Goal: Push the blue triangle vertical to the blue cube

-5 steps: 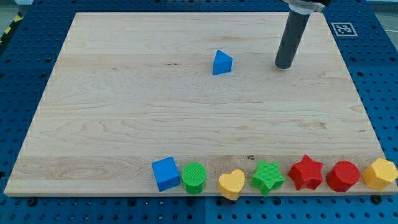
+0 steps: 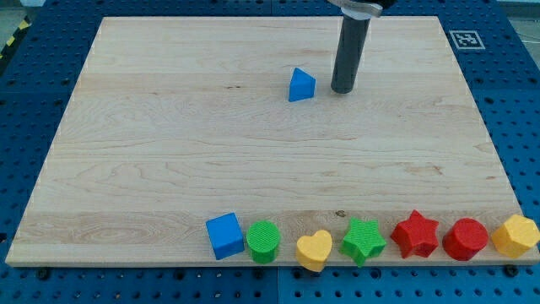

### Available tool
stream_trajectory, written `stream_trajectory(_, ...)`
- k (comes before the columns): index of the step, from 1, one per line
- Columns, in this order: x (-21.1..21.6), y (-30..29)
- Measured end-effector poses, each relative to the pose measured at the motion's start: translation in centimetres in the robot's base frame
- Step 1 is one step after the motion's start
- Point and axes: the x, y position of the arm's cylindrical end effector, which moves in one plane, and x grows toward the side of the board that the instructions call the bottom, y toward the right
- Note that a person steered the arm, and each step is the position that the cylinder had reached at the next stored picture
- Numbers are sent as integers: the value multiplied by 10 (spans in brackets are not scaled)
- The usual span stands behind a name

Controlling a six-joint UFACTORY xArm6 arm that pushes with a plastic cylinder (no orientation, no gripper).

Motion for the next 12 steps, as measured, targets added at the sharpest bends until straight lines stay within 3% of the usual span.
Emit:
stream_trajectory(8, -4, -113)
stream_trajectory(12, 8, -134)
